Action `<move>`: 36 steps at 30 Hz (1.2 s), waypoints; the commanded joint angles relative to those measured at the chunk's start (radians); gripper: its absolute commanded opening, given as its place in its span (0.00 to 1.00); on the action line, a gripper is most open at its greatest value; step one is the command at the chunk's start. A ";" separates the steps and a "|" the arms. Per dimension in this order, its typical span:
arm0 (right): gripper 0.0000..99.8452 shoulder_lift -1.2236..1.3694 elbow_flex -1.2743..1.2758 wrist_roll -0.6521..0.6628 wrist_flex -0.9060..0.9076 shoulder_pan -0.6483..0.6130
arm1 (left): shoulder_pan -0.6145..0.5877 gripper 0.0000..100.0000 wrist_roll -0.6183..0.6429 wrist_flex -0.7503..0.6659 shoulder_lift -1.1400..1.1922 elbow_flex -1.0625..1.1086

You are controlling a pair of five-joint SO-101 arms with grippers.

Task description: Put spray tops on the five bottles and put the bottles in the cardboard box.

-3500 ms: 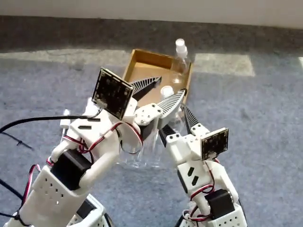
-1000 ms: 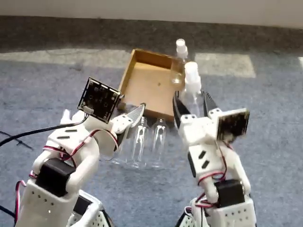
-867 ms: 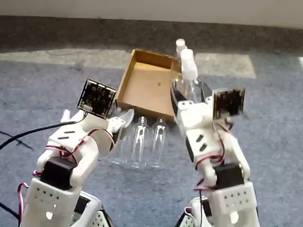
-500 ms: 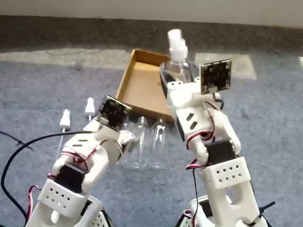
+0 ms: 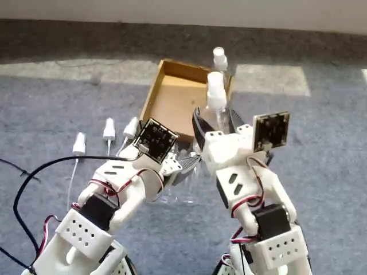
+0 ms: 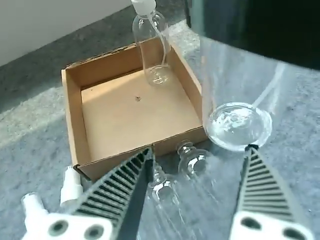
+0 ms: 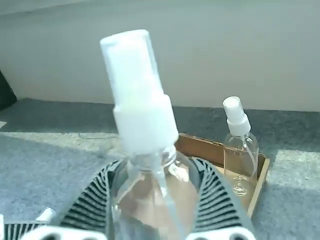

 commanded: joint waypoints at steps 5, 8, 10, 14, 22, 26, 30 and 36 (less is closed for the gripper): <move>0.01 -0.054 0.031 -0.017 0.004 -0.013 | 0.016 0.26 0.012 -0.023 0.010 -0.061; 0.01 -0.053 0.030 -0.015 -0.001 -0.008 | 0.016 0.26 0.009 -0.023 0.008 -0.056; 0.01 -0.051 0.030 0.012 -0.004 -0.005 | 0.018 0.26 0.009 -0.017 0.008 -0.044; 0.01 -0.028 0.030 0.115 -0.130 0.030 | 0.016 0.26 0.008 -0.008 0.007 0.004; 0.01 0.398 -0.027 0.124 -0.409 0.085 | -0.010 0.26 0.006 -0.011 0.007 0.076; 0.01 0.625 -0.054 0.124 -0.644 0.097 | -0.101 0.26 0.006 -0.012 0.007 0.116; 0.01 0.803 -0.056 0.124 -0.903 0.131 | -0.131 0.26 0.005 -0.014 0.007 0.117; 0.01 1.010 -0.056 0.124 -1.113 0.163 | -0.133 0.26 0.005 -0.037 0.008 0.127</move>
